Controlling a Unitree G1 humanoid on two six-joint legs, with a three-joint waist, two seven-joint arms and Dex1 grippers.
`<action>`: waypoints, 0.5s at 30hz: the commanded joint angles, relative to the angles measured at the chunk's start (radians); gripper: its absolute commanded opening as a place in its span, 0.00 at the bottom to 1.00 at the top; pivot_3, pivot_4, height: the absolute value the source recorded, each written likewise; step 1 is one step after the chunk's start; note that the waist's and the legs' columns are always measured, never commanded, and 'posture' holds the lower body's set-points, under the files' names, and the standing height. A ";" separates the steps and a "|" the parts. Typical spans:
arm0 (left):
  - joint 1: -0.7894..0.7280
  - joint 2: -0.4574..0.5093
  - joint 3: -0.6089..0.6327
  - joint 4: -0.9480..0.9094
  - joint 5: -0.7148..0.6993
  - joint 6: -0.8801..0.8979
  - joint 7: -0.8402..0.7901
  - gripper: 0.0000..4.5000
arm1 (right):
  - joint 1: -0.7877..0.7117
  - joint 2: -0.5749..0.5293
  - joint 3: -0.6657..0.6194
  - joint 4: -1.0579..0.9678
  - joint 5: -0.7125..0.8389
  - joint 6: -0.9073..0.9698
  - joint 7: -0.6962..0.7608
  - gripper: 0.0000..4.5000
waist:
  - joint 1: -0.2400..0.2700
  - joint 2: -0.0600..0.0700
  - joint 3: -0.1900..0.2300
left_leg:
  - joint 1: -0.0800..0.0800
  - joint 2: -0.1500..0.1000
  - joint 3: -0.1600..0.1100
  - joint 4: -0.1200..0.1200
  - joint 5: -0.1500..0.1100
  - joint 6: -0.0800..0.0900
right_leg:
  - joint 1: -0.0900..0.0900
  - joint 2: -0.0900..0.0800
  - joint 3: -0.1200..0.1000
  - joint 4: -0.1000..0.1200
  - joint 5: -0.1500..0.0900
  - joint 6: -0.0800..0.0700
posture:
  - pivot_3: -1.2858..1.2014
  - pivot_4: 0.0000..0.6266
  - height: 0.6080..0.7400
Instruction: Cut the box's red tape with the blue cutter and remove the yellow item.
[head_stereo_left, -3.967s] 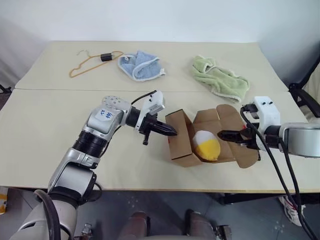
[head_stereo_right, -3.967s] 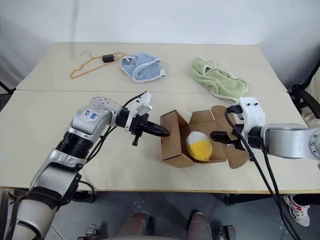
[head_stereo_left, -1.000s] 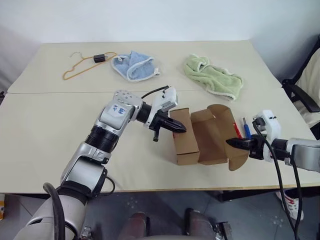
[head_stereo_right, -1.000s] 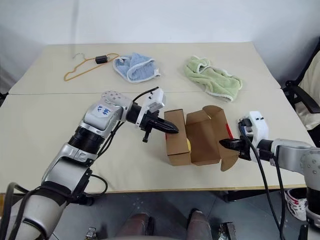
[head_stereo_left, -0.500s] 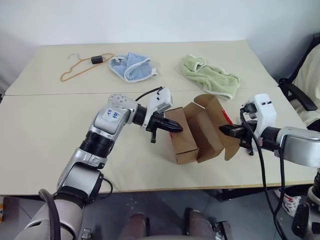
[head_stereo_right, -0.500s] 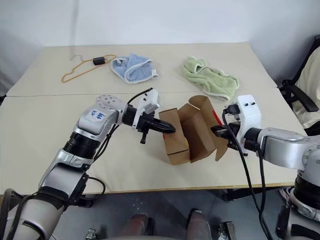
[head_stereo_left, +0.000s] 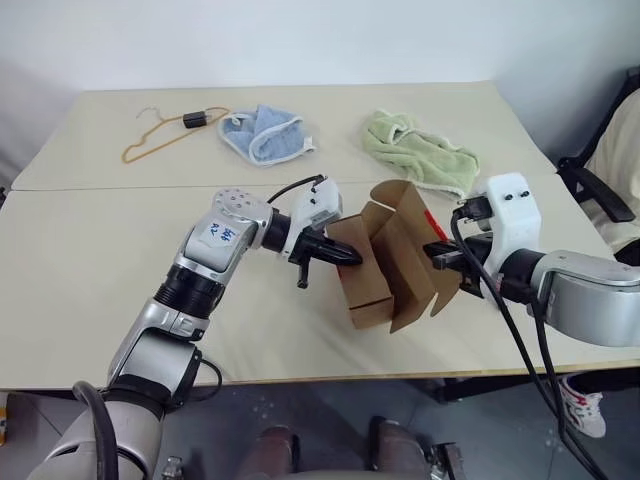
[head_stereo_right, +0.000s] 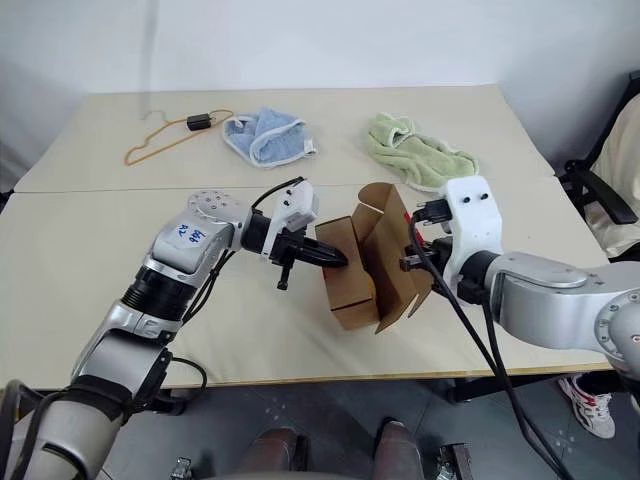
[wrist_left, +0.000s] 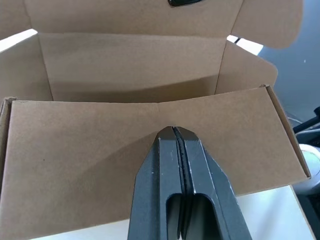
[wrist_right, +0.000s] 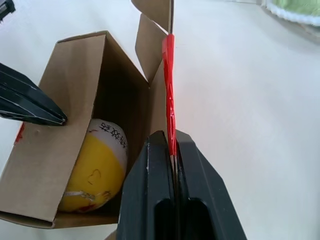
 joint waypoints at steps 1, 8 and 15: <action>0.047 0.025 -0.087 0.039 0.076 0.025 0.013 0.00 | -0.104 -0.048 -0.007 -0.040 0.008 -0.048 0.057 0.01 | 0.000 0.000 0.000 | 0.000 0.000 0.000 0.000 0.000 0.000 | 0.000 0.000 0.000 0.000 0.000 0.000 | 0.52 0.24 1.00; 0.048 0.048 -0.088 0.036 0.083 0.026 0.025 0.00 | -0.033 -0.066 -0.044 -0.110 0.008 -0.158 0.130 0.01 | 0.013 -0.002 0.000 | -0.003 -0.001 -0.001 0.000 0.000 0.001 | -0.001 0.000 -0.001 -0.002 0.000 0.000 | 0.52 0.24 1.00; 0.059 0.085 -0.085 0.015 0.084 0.040 0.039 0.00 | 0.098 -0.061 -0.159 -0.160 0.008 -0.278 0.154 0.01 | 0.015 -0.002 0.000 | -0.001 0.000 -0.001 0.000 -0.001 0.001 | 0.003 0.000 -0.001 -0.006 0.001 0.000 | 0.52 0.24 1.00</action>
